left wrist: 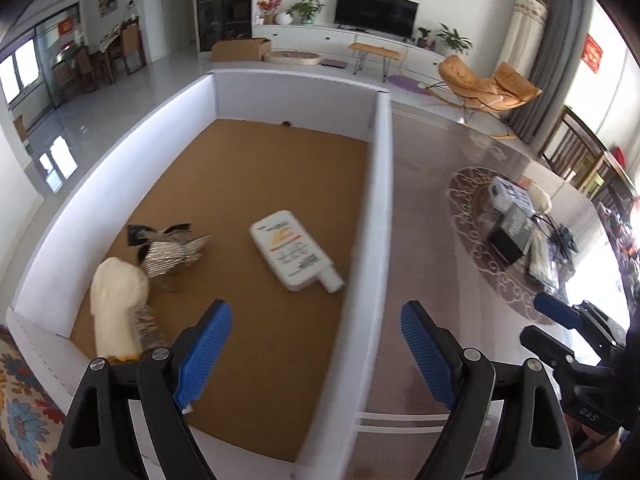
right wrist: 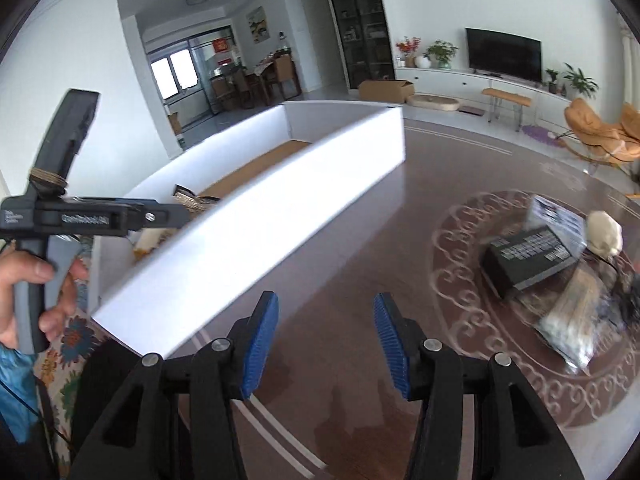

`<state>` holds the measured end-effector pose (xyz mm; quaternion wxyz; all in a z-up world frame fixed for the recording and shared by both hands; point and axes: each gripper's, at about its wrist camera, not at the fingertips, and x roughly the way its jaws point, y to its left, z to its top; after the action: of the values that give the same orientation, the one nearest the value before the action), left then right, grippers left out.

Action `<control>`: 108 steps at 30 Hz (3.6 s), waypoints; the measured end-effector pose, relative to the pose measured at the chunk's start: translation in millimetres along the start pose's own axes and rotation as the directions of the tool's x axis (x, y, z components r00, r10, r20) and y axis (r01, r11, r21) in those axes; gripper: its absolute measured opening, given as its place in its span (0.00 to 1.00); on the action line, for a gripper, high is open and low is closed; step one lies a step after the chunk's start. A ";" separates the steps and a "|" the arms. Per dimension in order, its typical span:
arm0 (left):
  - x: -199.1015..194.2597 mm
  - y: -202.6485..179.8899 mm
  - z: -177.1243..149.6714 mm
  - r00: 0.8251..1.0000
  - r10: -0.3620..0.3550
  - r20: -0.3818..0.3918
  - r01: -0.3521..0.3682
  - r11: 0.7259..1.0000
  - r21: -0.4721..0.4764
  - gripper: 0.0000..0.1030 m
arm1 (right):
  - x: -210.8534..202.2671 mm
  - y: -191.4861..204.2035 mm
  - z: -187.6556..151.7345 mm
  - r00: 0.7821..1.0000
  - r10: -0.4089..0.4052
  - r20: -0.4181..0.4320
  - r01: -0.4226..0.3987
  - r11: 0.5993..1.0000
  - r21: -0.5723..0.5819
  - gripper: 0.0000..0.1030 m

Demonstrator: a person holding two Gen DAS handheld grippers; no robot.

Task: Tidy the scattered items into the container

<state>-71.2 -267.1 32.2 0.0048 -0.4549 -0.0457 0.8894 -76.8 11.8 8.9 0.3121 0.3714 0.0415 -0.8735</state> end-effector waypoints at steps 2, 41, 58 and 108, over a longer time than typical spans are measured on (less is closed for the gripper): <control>5.6 -47.8 -5.9 0.998 -0.065 -0.004 0.065 0.996 0.060 0.93 | -15.5 -42.9 -27.6 0.994 -0.107 -0.014 0.108 0.993 0.050 0.50; 164.0 -255.7 -4.6 0.999 -0.037 -0.013 0.039 0.978 0.203 1.00 | -62.8 -232.8 -102.2 0.893 -0.420 -0.159 0.448 0.858 0.251 0.57; 164.0 -256.0 -4.3 0.999 -0.036 -0.013 0.038 0.979 0.202 1.00 | -60.6 -231.7 -101.8 0.890 -0.425 -0.165 0.454 0.858 0.240 0.59; 163.9 -256.8 -3.7 0.999 -0.035 -0.013 0.037 0.979 0.199 1.00 | -60.0 -232.4 -102.1 0.889 -0.426 -0.165 0.455 0.858 0.239 0.59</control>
<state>-172.7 -2.9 -80.6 0.0666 -0.4556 0.0356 0.8870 -115.2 260.1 -61.2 0.0472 0.4369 0.0222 -0.8980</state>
